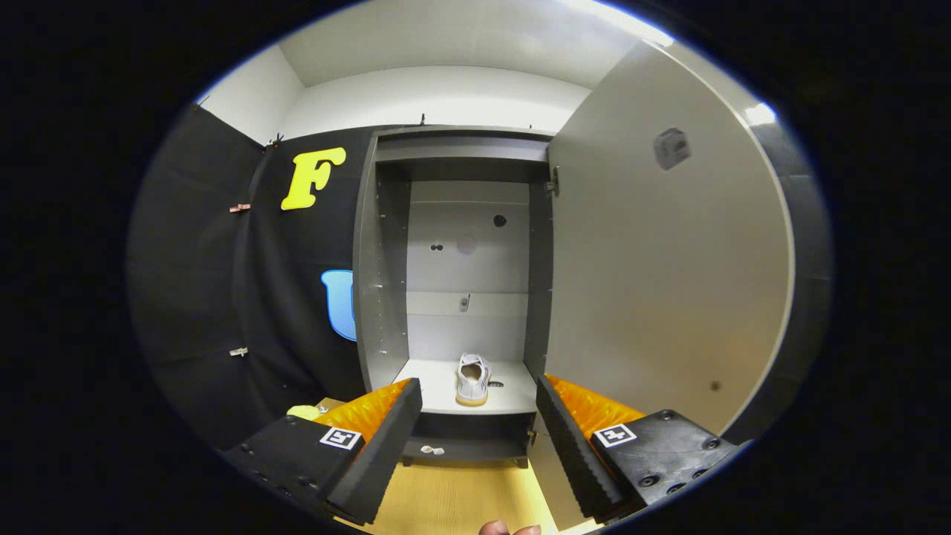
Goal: Open the shoe cabinet door, grab the shoes and put them into the shoe cabinet, then close the shoe cabinet door.
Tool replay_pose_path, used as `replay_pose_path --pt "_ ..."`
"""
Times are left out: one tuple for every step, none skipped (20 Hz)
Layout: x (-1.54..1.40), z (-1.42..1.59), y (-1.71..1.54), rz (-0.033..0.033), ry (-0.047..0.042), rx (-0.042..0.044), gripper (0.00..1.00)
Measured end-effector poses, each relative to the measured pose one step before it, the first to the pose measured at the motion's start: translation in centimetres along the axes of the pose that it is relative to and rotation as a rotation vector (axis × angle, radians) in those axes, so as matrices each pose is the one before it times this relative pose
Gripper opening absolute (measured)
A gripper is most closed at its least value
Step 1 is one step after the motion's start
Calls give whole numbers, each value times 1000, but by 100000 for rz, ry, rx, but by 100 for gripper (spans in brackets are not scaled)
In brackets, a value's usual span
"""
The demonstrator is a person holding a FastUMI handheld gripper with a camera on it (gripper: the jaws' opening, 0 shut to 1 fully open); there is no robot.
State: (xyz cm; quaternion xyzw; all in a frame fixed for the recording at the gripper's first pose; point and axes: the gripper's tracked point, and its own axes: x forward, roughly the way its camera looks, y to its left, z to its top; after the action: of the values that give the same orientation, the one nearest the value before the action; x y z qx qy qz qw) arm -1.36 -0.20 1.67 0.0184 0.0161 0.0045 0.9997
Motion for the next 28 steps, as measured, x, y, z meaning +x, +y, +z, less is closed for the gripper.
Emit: replay_pose_path --pt "-1151 -259 -816 56 792 551 98" --pt "-1572 -427 -1129 25 2125 -442 98" --pt "-1510 -439 -1098 282 2156 668 98" --pt "-1378 -287 -1081 152 2004 2371 98" --pt "-1300 -34 -1205 -631 808 2360 98" --pt "-1145 293 -1654 -2068 -255 1397 98" --pt "-936 158 -1773 -2209 -670 -57 98" --pt "-756 283 -1865 -3066 -711 -553 98" --pt "-697 173 -2263 -4059 -391 274 98" --pt "-308 88 -1943 -4124 86 340 98" --pt "270 -73 -2120 -5067 383 343 98" --pt "578 -101 -1999 -4822 322 272 98" --pt "787 -185 -1580 -3409 303 6 98" --pt "1085 3 -846 -2048 69 -67 98" --pt "1320 -247 -792 -1457 446 -297 98" --pt "1405 -239 -666 -1792 569 -787 98" --pt "1715 -204 -750 -1796 492 -633 98" --pt "1333 -125 -593 -1680 228 -1143 98" --pt "1146 -298 -348 -554 973 -488 98" --pt "-11 -504 -122 742 180 558 98" --pt "249 -166 476 1979 474 1189 98" --pt "150 48 -155 -413 -234 -159 97" --pt "312 -124 -40 825 168 193 97" --pt "-135 15 147 507 90 667 96" --pt "-116 -215 290 695 642 499 97" --pt "-157 -55 314 346 234 488 97" --pt "-166 -181 381 258 637 377 98" --pt "-262 -111 487 -24 422 737 98"
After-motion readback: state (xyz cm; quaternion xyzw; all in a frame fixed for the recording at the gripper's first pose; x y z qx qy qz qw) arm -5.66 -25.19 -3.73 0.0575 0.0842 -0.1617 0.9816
